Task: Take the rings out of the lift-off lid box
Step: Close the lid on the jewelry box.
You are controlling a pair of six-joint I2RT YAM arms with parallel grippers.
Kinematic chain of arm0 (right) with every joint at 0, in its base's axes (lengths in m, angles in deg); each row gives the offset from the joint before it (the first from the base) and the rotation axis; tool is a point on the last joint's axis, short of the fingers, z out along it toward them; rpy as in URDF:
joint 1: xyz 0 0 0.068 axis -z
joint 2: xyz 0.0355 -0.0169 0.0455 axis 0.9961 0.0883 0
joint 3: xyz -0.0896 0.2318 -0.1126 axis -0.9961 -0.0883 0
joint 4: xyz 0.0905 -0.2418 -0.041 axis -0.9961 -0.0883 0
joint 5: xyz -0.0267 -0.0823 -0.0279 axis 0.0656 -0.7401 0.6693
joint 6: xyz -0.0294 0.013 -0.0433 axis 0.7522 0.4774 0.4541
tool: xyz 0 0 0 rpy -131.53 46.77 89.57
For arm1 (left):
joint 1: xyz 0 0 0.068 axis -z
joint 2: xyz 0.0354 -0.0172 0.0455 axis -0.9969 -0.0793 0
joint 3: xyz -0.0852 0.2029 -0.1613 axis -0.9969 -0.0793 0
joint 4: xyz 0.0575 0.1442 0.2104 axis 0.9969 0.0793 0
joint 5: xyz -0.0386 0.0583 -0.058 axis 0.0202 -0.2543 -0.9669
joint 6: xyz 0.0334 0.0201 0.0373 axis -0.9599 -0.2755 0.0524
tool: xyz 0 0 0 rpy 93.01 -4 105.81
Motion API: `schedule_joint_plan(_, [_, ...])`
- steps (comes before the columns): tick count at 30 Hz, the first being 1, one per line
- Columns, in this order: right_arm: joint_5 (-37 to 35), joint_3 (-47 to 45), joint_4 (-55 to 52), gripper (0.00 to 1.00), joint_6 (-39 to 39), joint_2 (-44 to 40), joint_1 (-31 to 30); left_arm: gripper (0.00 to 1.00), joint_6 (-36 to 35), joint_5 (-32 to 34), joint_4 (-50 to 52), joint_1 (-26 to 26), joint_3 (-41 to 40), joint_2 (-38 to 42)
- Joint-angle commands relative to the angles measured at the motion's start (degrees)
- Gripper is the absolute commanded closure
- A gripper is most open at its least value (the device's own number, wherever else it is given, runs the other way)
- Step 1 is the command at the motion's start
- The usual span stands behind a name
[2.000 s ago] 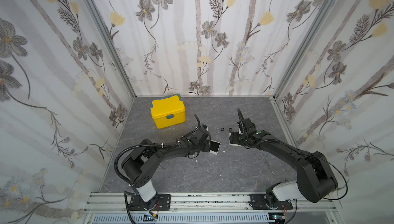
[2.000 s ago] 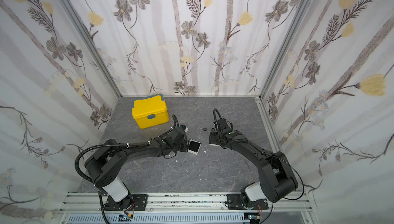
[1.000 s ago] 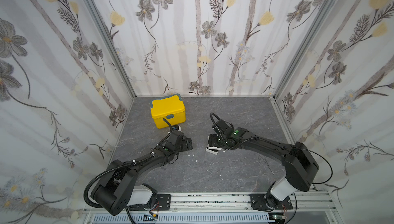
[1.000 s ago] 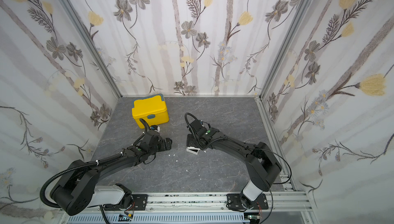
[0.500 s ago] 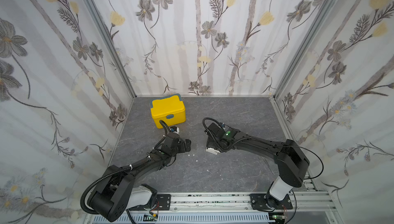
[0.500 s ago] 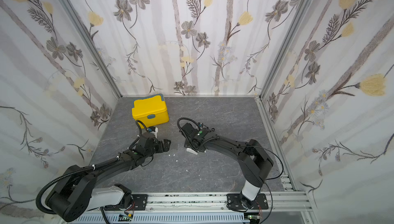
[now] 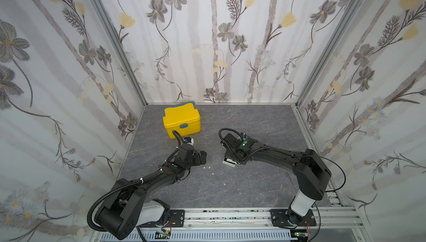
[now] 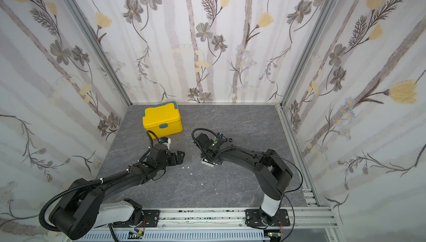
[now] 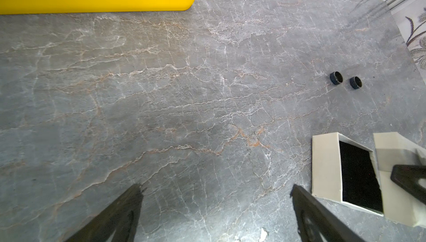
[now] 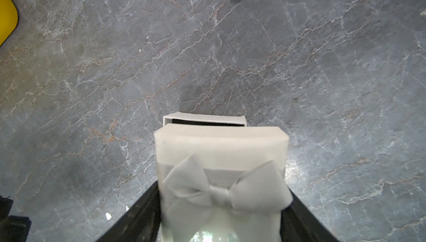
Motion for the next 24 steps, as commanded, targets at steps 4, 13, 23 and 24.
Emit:
schedule_joint_plan(4, [-1.4,1.9,0.5,0.27,-2.1,1.6,-0.8,0.00,0.3,0.0,-1.8,-0.1,-0.9,0.3])
schedule_joint_plan(13, [-2.0,2.5,-0.2,0.26,-2.5,3.3,-1.2,0.00,0.3,-0.5,-2.2,0.0,-1.5,0.3])
schedule_joint_plan(23, [-1.8,2.5,0.5,0.24,-3.0,4.8,-1.5,0.00,0.5,-1.3,-2.7,-0.1,-2.1,2.0])
schedule_joint_plan(24, [-1.8,2.5,0.5,0.24,-3.1,4.9,-1.5,0.00,0.5,-1.3,-2.8,-0.1,-2.2,2.0])
